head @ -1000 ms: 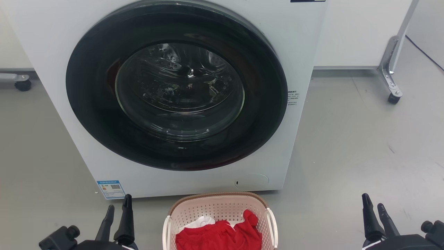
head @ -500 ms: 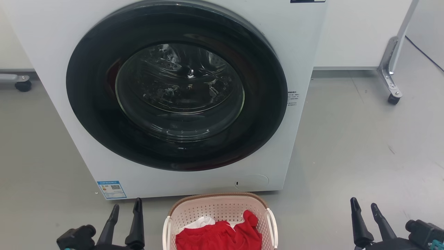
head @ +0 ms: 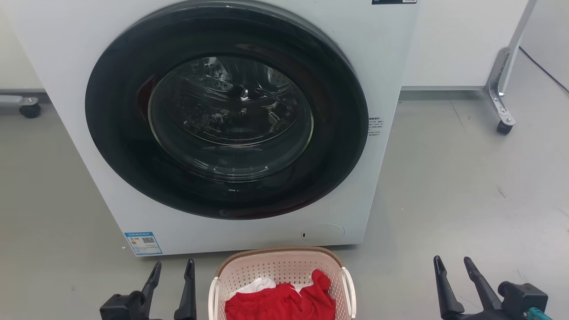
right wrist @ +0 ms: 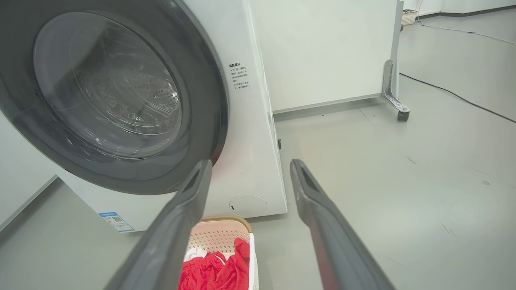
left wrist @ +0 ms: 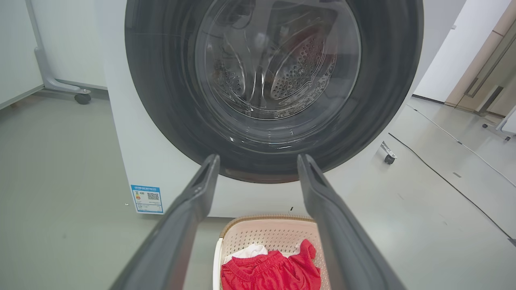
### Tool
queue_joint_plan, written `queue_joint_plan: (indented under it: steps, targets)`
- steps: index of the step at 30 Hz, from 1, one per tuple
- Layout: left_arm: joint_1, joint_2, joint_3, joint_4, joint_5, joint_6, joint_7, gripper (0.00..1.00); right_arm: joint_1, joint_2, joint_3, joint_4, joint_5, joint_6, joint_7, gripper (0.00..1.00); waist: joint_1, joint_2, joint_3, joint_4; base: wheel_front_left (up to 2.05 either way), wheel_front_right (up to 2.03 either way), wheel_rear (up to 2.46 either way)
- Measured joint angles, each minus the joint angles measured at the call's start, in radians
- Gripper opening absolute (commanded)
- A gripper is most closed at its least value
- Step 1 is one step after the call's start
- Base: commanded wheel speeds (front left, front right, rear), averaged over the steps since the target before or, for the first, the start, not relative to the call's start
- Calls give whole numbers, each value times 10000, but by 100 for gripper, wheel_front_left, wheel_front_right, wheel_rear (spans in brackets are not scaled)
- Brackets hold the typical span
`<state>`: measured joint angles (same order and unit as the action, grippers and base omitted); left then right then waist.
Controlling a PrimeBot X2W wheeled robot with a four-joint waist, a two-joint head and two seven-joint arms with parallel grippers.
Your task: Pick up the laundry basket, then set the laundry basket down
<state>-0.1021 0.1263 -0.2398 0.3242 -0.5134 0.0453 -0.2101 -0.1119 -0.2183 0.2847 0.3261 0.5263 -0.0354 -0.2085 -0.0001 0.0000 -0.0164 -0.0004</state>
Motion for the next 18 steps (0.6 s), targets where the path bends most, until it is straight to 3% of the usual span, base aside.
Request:
queue_joint_plan:
  steps: [12, 18]
  targets:
    - [-127, -4, -270, 360, 1427, 303, -397, 100, -20, -138, 357, 272, -1197, -186, -407, 100, 0, 0, 9, -4, 0, 0, 0]
    - [-128, -40, -226, 558, 1425, 341, -397, 100, -18, -136, 234, 372, -1212, -265, -407, 100, 0, 0, 17, -6, 0, 0, 0]
